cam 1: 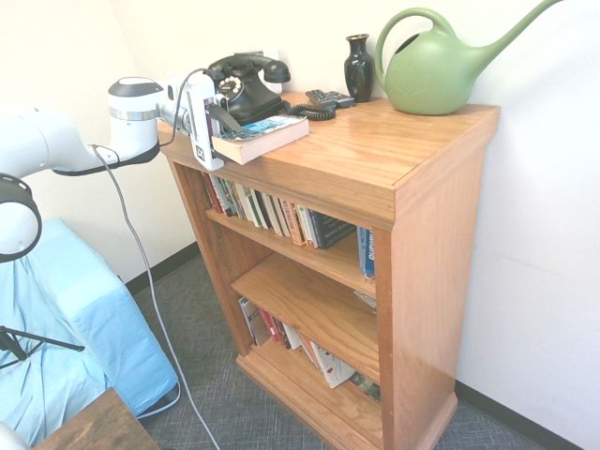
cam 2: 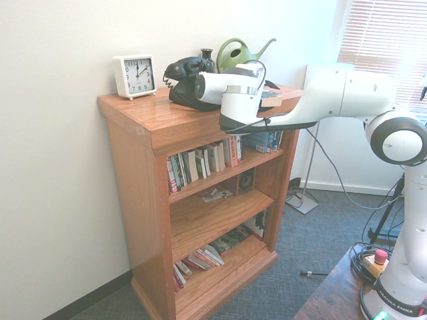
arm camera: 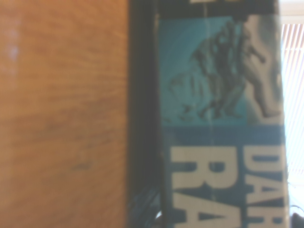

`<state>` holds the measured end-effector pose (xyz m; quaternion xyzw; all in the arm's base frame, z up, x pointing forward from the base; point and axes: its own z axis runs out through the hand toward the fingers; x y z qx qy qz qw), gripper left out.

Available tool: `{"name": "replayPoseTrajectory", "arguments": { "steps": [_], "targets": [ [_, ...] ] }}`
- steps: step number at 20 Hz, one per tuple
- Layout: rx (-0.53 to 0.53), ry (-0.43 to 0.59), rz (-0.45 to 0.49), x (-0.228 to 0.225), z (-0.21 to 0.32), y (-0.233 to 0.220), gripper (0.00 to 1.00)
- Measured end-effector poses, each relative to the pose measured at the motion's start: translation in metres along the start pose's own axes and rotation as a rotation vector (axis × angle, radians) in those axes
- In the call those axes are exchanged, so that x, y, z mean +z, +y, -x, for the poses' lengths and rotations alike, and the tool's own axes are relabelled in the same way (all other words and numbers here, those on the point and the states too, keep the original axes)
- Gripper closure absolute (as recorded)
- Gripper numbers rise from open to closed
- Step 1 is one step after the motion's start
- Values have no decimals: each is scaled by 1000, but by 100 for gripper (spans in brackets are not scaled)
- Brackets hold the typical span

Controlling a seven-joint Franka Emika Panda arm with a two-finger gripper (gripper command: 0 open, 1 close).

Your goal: Shelf the books

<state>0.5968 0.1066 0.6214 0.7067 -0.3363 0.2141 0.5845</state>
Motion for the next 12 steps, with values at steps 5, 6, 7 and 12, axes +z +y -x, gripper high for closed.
{"name": "replayPoseTrajectory", "arguments": {
  "steps": [5, 6, 7, 12],
  "targets": [
    [-12, -17, 5, 7, 2, -4, 100],
    [-13, -20, 5, 8, 2, -4, 100],
    [-13, -21, 5, 8, 2, -4, 100],
    [-8, -22, -5, 9, 0, -2, 100]
  ]
}}
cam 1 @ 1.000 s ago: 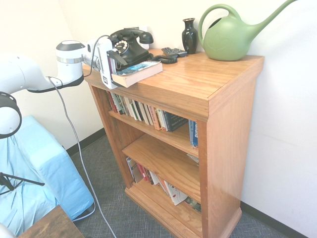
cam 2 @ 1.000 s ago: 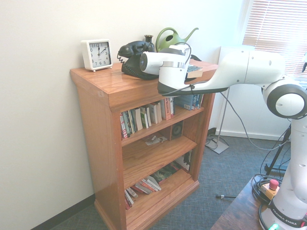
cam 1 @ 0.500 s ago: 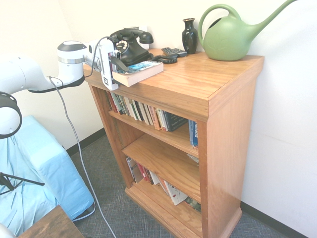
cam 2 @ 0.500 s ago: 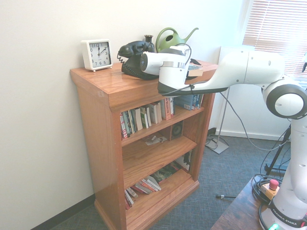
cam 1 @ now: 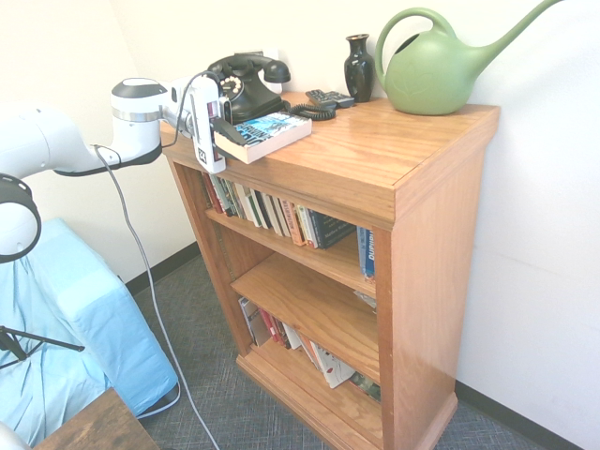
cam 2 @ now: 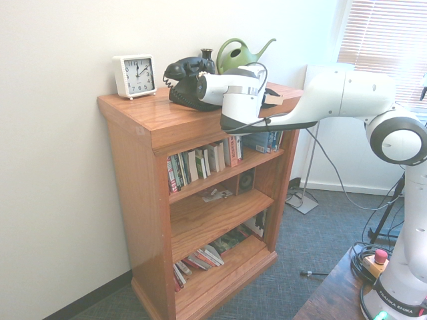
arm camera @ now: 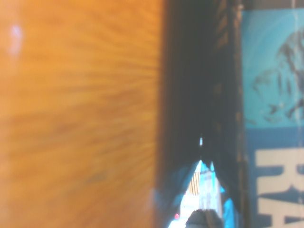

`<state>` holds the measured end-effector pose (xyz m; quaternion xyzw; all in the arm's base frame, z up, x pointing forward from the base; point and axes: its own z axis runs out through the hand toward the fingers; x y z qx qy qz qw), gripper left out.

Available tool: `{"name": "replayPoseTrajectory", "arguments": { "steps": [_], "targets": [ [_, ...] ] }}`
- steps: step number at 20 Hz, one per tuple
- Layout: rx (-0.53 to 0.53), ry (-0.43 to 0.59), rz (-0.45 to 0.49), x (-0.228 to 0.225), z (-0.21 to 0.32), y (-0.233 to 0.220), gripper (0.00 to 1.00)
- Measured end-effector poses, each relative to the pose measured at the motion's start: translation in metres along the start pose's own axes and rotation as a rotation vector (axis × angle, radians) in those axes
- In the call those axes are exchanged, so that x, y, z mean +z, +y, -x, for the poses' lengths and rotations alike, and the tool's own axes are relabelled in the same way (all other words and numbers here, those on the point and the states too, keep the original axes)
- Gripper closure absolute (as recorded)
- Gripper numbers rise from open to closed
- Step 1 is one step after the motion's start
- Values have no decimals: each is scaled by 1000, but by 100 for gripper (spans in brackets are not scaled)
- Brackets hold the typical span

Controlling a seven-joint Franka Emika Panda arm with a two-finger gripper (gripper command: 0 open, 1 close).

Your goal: Shelf the books

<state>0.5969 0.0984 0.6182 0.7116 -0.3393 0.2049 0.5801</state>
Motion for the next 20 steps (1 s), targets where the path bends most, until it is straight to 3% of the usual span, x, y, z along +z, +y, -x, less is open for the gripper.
{"name": "replayPoseTrajectory", "arguments": {
  "steps": [6, 14, 20],
  "targets": [
    [34, -44, -91, 12, -13, 20, 100],
    [143, -147, -387, 35, -9, 131, 100],
    [202, -263, -575, 74, 36, 179, 100]
  ]
}}
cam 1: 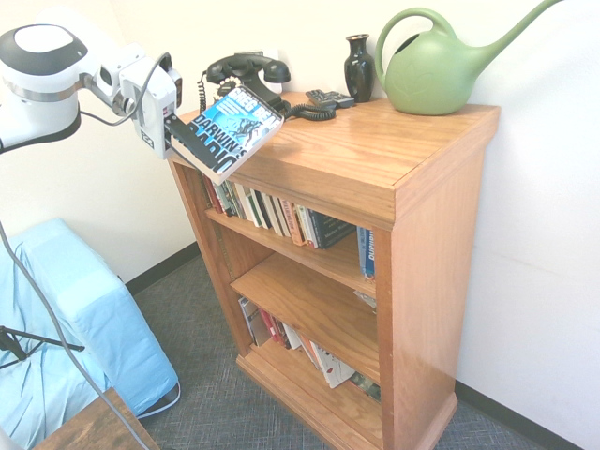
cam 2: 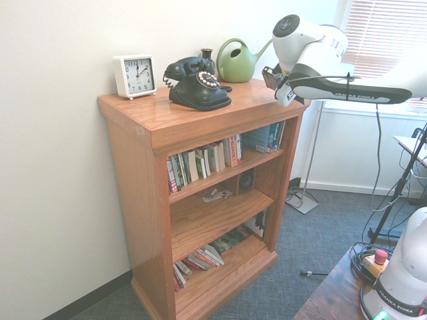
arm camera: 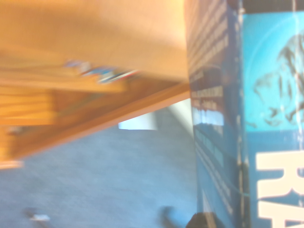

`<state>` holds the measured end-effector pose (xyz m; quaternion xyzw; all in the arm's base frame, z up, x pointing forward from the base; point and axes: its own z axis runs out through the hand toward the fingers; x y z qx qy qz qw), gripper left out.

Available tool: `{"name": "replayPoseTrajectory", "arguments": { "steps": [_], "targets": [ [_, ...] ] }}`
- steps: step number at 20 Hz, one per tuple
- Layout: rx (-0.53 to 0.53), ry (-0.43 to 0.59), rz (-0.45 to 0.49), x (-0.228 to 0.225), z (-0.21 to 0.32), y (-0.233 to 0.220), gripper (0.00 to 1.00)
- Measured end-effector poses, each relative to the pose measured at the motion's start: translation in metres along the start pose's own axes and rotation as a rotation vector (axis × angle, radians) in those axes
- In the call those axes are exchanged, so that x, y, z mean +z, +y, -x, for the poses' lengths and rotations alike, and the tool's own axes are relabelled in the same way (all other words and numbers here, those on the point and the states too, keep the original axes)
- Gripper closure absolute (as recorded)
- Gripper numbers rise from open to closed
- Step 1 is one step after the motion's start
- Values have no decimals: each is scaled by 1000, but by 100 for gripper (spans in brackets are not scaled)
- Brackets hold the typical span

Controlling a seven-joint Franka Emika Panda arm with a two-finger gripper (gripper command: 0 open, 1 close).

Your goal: Shelf the books

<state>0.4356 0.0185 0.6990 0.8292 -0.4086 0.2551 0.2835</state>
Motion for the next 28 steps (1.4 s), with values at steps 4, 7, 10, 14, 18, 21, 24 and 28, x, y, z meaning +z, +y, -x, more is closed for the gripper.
{"name": "replayPoseTrajectory", "arguments": {
  "steps": [4, 7, 10, 14, 18, 21, 24, 28],
  "targets": [
    [16, -35, -106, 11, 43, 25, 100],
    [28, -64, -139, 46, 71, 44, 100],
    [52, -94, -153, 95, 96, 64, 100],
    [72, -137, -199, 162, 130, 87, 100],
    [71, -154, -239, 197, 137, 82, 100],
    [60, -169, -277, 217, 133, 67, 100],
    [32, -169, -308, 230, 126, 45, 100],
    [-2, -170, -326, 244, 113, 9, 100]
  ]
}}
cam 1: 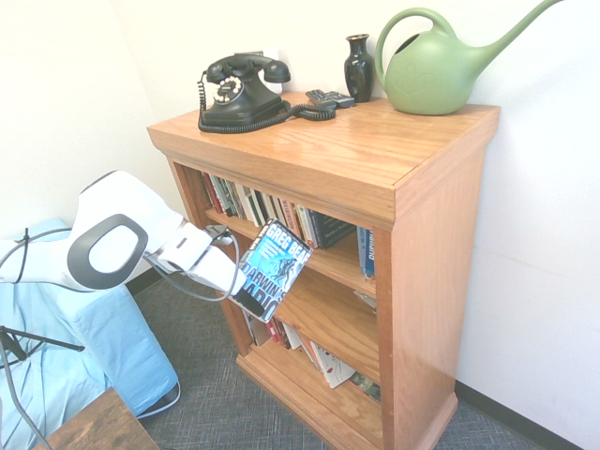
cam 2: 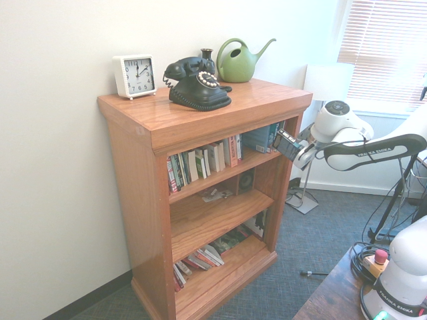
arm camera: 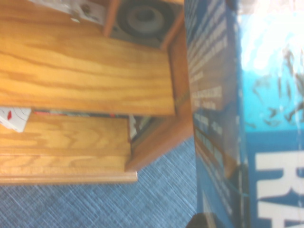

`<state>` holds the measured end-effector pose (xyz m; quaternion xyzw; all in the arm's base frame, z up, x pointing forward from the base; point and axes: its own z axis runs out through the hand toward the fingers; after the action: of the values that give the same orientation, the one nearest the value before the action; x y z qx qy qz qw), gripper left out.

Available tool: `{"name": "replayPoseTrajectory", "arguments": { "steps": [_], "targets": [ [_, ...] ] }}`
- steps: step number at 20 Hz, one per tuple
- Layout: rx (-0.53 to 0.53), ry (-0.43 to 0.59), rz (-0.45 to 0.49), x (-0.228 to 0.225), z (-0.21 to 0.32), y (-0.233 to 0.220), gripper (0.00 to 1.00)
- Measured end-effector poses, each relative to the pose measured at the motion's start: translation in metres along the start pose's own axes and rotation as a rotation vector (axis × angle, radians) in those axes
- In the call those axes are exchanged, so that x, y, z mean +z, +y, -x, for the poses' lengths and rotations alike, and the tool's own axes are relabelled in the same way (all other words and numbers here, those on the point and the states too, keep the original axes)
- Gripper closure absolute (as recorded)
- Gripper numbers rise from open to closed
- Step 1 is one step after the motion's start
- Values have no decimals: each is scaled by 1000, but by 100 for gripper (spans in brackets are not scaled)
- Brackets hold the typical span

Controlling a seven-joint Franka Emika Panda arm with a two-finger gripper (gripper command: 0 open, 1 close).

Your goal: Shelf the books

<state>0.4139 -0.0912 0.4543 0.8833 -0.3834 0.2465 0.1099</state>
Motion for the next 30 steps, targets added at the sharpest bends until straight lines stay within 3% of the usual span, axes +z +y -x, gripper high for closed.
{"name": "replayPoseTrajectory", "arguments": {
  "steps": [10, 16, 30],
  "targets": [
    [-25, -61, -70, 51, -32, -44, 100],
    [1, -82, -141, 46, -55, -77, 100],
    [6, -87, -142, 81, -69, -107, 100]
  ]
}}
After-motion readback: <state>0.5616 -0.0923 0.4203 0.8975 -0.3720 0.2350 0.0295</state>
